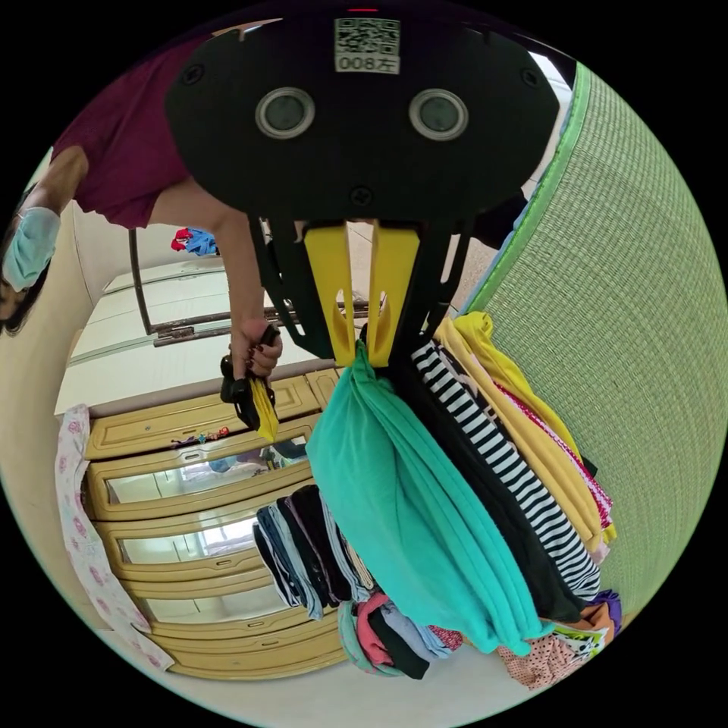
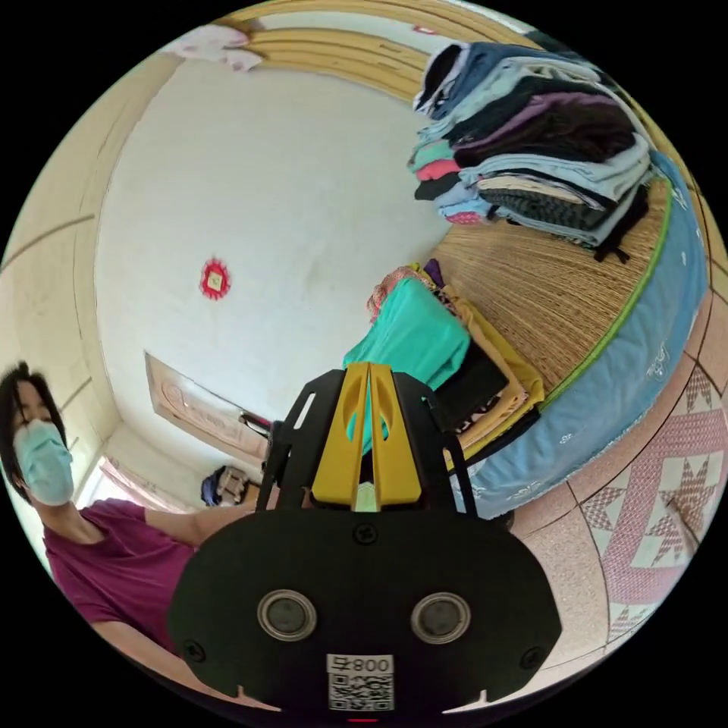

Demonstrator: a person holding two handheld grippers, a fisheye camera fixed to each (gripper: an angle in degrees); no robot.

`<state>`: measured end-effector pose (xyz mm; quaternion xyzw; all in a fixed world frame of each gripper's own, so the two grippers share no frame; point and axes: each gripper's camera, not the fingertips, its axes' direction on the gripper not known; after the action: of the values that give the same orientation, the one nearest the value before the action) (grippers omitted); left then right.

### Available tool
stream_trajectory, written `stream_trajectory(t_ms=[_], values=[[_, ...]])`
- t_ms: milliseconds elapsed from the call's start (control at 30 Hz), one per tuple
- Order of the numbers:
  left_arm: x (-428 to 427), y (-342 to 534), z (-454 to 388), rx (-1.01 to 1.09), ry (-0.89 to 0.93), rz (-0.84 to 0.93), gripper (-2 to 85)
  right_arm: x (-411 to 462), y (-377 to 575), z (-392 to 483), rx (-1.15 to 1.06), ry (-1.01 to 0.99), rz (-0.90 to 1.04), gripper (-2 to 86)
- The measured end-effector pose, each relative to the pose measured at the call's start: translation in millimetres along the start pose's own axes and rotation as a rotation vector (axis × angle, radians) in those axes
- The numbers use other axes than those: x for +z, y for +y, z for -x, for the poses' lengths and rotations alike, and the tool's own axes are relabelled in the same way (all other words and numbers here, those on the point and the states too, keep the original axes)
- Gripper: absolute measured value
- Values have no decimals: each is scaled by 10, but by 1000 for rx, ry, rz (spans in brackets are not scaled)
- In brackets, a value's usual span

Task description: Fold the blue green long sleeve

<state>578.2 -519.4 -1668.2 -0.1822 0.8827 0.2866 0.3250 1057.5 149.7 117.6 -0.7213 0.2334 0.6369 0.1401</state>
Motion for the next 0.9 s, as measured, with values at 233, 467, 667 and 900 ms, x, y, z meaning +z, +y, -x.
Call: stream_trajectory(t_ms=[233, 467, 667, 900], values=[[-37, 176, 92, -6, 10, -7, 28, 1051, 166, 354, -42, 233, 197, 0], [-322, 548, 177, 50, -50, -17, 10, 1209, 355, 863, -77, 274, 162, 0], [-736, 1152, 549, -21, -189, -44, 2, 1686, 590, 1752, -281, 317, 194, 0], [-1222, 2026, 1035, -200, -477, -54, 1, 2470, 914, 2028, -347, 464, 294, 1]])
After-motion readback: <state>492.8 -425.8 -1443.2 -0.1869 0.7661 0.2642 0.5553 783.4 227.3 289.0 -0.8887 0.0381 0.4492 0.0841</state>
